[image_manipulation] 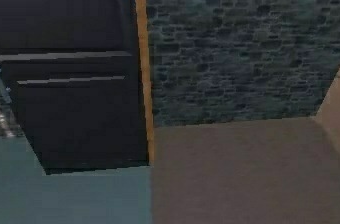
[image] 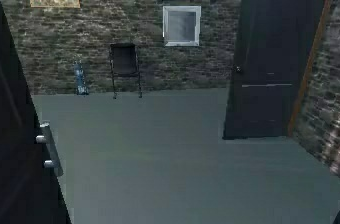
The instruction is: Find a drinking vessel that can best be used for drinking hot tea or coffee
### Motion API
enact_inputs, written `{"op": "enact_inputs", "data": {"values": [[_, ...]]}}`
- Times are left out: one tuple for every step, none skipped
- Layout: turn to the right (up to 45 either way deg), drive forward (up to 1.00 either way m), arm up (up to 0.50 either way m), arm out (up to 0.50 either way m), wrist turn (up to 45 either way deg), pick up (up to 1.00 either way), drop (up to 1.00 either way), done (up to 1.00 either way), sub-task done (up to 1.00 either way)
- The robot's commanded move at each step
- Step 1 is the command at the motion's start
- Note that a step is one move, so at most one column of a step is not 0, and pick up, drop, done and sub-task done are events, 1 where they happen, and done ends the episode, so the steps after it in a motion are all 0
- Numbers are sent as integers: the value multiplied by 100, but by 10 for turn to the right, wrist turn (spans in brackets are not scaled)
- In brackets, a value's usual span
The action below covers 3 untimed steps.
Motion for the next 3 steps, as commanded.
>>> {"op": "enact_inputs", "data": {"values": [[0, 55, 0, 0, 0, 0, 0, 0, 0], [-60, 0, 0, 0, 0, 0, 0, 0, 0], [0, 55, 0, 0, 0, 0, 0, 0, 0]]}}
